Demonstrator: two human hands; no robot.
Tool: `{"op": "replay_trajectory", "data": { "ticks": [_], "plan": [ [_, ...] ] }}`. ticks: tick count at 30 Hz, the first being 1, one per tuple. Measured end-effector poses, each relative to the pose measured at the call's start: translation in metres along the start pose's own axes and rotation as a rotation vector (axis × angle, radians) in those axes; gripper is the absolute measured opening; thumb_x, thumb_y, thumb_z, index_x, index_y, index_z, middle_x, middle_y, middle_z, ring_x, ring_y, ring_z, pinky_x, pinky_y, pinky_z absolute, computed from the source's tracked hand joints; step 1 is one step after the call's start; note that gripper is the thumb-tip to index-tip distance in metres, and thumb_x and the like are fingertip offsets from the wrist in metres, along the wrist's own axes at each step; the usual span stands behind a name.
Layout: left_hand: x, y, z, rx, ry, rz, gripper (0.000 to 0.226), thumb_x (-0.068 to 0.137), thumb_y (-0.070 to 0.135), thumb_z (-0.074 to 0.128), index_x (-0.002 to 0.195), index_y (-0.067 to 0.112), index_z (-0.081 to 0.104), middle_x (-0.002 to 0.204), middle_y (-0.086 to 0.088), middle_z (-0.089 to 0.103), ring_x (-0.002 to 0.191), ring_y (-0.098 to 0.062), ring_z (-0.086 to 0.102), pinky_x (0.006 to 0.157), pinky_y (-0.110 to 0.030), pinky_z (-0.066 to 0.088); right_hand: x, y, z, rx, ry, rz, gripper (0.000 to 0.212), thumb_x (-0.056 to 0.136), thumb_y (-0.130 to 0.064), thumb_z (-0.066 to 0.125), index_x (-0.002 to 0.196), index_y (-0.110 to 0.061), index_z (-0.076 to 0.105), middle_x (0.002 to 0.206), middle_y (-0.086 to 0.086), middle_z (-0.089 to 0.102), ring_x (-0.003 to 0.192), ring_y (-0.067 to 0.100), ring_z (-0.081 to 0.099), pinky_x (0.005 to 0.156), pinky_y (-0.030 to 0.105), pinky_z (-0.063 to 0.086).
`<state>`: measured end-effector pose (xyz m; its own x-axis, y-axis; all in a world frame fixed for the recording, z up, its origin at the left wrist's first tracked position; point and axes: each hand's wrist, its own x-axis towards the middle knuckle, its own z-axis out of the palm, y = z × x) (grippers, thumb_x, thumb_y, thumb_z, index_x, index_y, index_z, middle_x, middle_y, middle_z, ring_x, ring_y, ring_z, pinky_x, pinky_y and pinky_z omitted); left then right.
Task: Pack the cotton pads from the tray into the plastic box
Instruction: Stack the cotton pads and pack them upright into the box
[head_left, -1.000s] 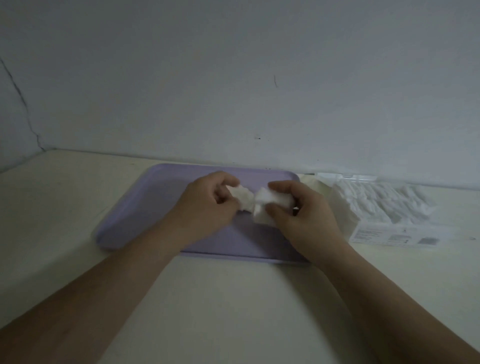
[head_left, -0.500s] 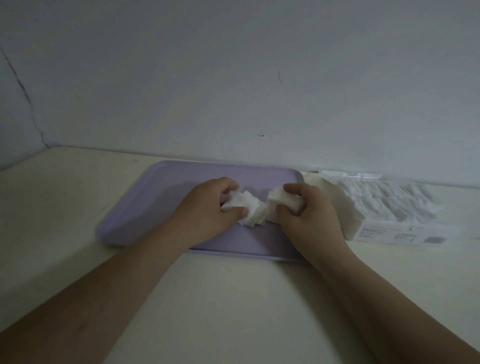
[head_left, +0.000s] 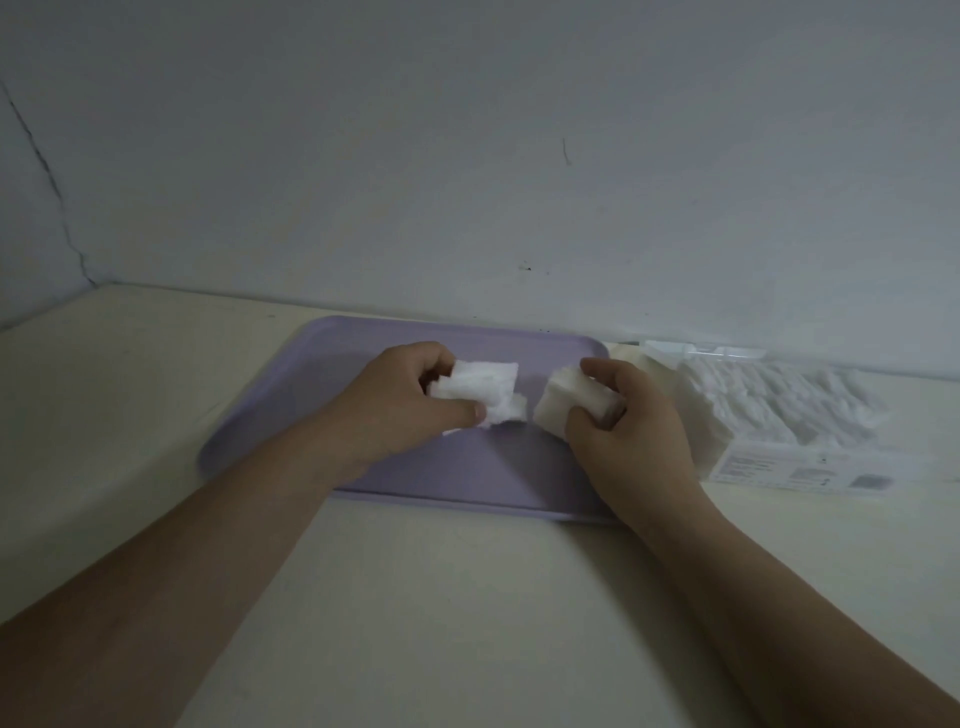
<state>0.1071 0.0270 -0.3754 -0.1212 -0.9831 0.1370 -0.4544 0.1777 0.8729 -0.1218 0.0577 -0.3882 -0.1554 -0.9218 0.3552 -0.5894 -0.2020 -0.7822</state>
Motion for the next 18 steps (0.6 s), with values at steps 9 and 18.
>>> {"op": "replay_trajectory", "data": {
  "ticks": [9, 18],
  "plan": [
    [0.001, 0.003, -0.003, -0.446, -0.096, -0.070, 0.029, 0.071, 0.023, 0.080, 0.099, 0.015, 0.075, 0.094, -0.015, 0.073, 0.085, -0.032, 0.060, 0.068, -0.036, 0.048, 0.000, -0.001, -0.004, 0.119, 0.014, 0.020, 0.045, 0.088, -0.017, 0.073, 0.132, -0.022, 0.061, 0.094, -0.026, 0.060, 0.076, -0.019, 0.058, 0.068, -0.003, 0.041],
    [-0.011, 0.006, 0.011, -0.368, -0.258, -0.024, 0.021, 0.080, 0.016, 0.084, 0.098, 0.023, 0.076, 0.091, -0.005, 0.075, 0.080, -0.018, 0.064, 0.066, -0.030, 0.049, 0.003, 0.005, -0.004, 0.323, -0.067, 0.056, 0.040, 0.081, -0.015, 0.082, 0.117, -0.027, 0.069, 0.098, -0.008, 0.078, 0.087, 0.011, 0.075, 0.080, 0.025, 0.058]
  ]
}}
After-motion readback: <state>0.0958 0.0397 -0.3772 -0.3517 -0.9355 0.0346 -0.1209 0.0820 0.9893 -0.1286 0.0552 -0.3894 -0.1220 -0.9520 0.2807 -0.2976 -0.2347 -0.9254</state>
